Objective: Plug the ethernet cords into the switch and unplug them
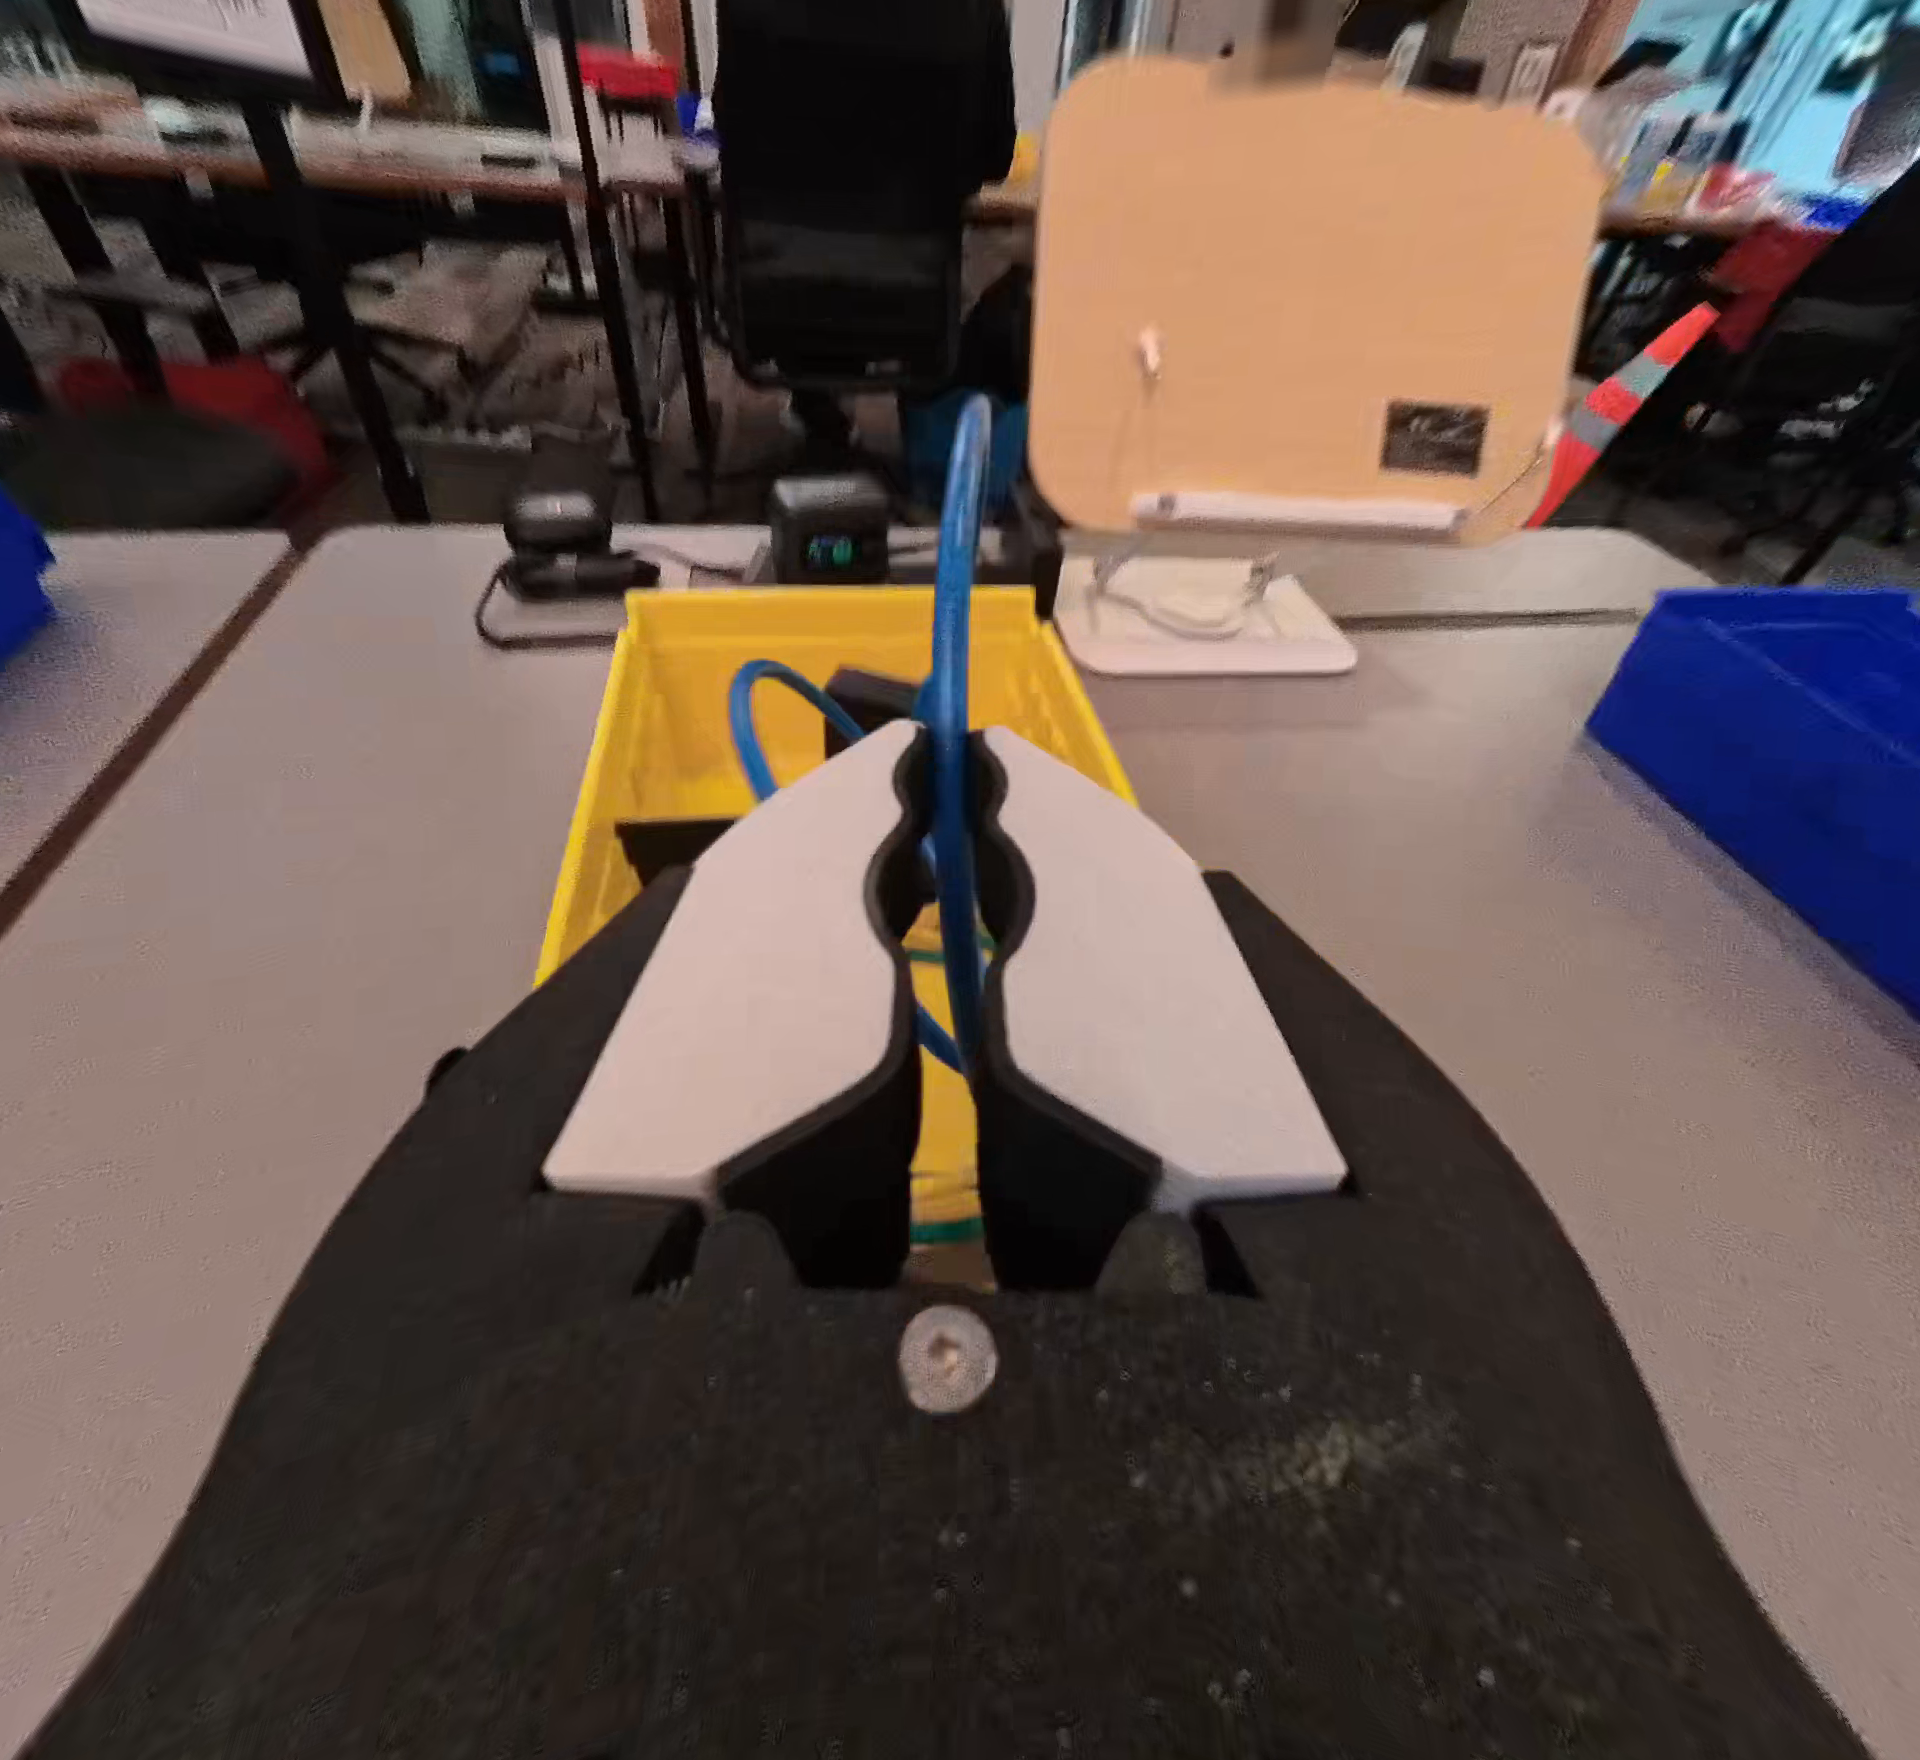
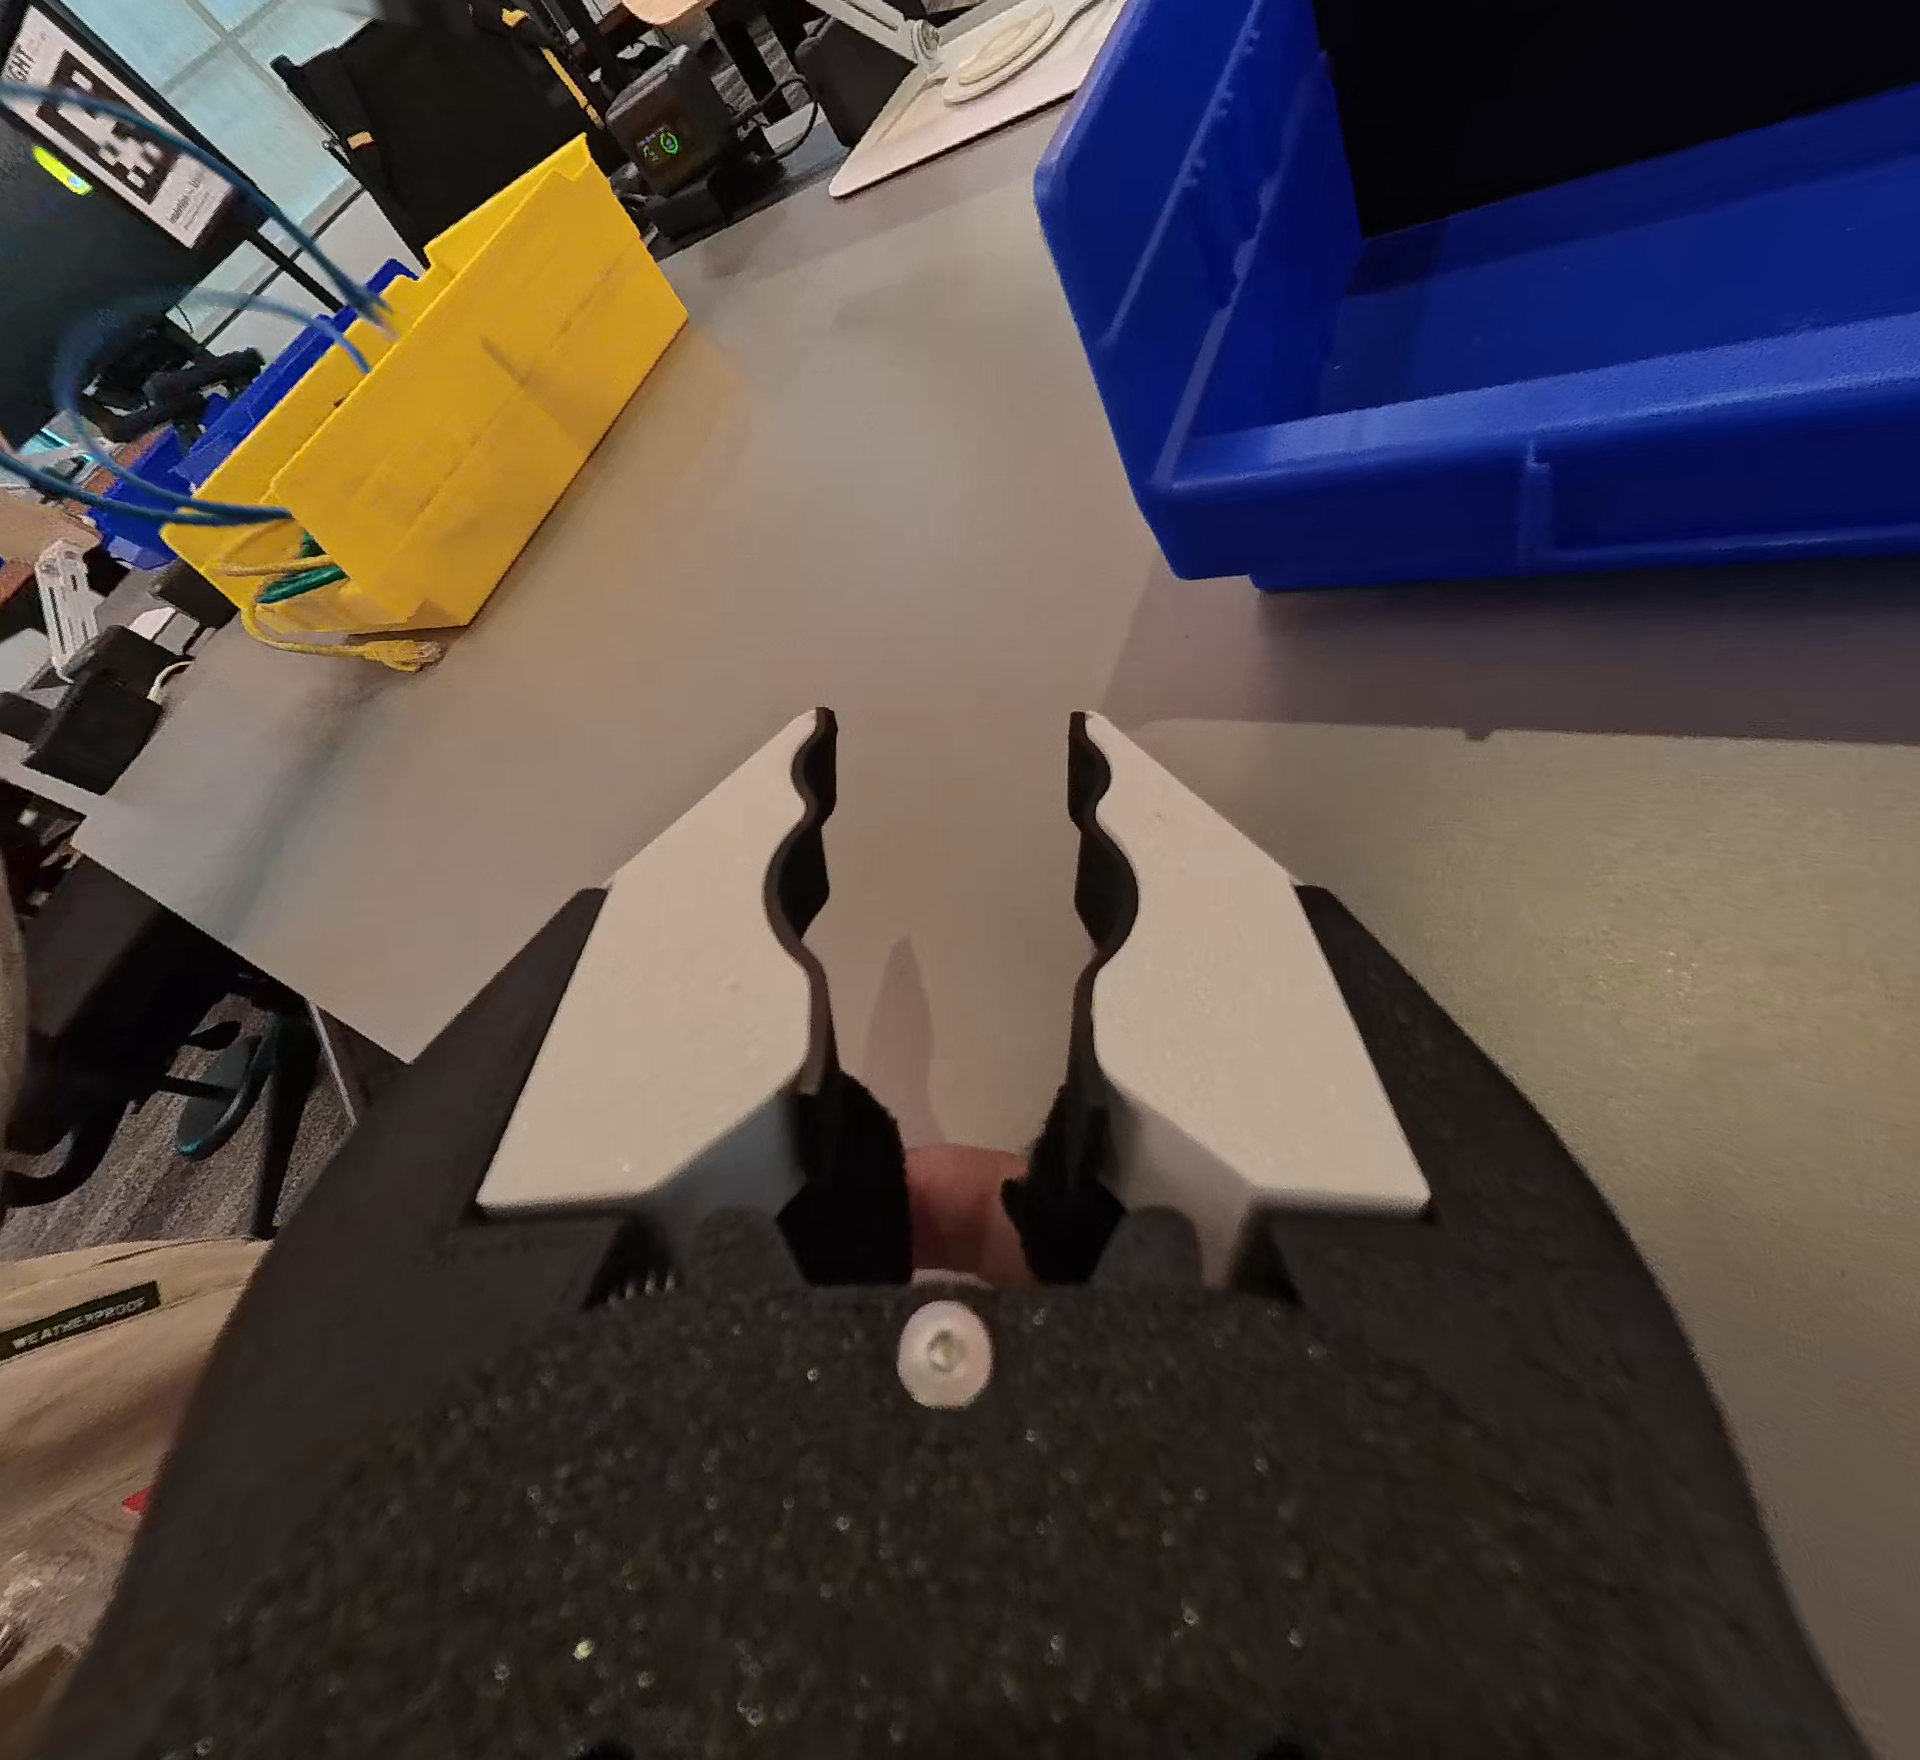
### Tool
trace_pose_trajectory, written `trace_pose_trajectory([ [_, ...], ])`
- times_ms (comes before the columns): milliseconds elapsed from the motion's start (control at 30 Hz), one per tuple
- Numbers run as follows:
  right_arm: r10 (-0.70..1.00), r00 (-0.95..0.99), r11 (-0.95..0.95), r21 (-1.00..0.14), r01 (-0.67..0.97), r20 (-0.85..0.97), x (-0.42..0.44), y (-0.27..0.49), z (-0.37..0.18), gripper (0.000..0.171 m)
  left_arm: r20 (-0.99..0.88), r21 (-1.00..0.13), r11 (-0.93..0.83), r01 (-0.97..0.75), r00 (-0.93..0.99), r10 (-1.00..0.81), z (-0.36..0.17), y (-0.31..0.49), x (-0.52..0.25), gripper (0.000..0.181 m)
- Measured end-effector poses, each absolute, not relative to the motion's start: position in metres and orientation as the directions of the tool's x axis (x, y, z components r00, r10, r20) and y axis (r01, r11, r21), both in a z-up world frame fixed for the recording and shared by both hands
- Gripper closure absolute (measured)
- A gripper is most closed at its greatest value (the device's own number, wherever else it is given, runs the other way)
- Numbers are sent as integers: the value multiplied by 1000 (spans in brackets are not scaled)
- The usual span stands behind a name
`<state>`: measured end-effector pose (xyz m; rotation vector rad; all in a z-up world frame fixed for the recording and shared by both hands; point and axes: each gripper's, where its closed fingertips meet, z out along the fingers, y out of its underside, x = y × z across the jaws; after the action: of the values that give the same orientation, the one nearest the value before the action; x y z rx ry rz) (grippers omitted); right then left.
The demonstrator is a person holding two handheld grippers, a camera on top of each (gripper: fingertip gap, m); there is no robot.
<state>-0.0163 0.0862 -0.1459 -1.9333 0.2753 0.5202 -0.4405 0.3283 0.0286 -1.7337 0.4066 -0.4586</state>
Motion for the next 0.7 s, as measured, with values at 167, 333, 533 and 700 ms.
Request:
trace_pose_trajectory([
  [167, 54, 878, -410, -813, -414, -475, -19, 85, -145, 126, -8, -993, 105, 63, 821, -571, 129, 267, -424, 176],
  [333, 62, 879, -411, -815, -409, -473, -22, 84, -144, 127, 168, -945, 73, 320, 663, -730, 162, 214, -389, 176],
  [533, 71, 883, -412, -820, -397, -464, -25, 85, -143, 126, 563, -821, -427, 380, 409, -719, 49, 213, -286, 175],
  [700, 71, 887, -412, -823, -390, -456, -24, 84, -143, 127, 623, -719, -687, 102, 533, -573, -96, 209, -227, 176],
])
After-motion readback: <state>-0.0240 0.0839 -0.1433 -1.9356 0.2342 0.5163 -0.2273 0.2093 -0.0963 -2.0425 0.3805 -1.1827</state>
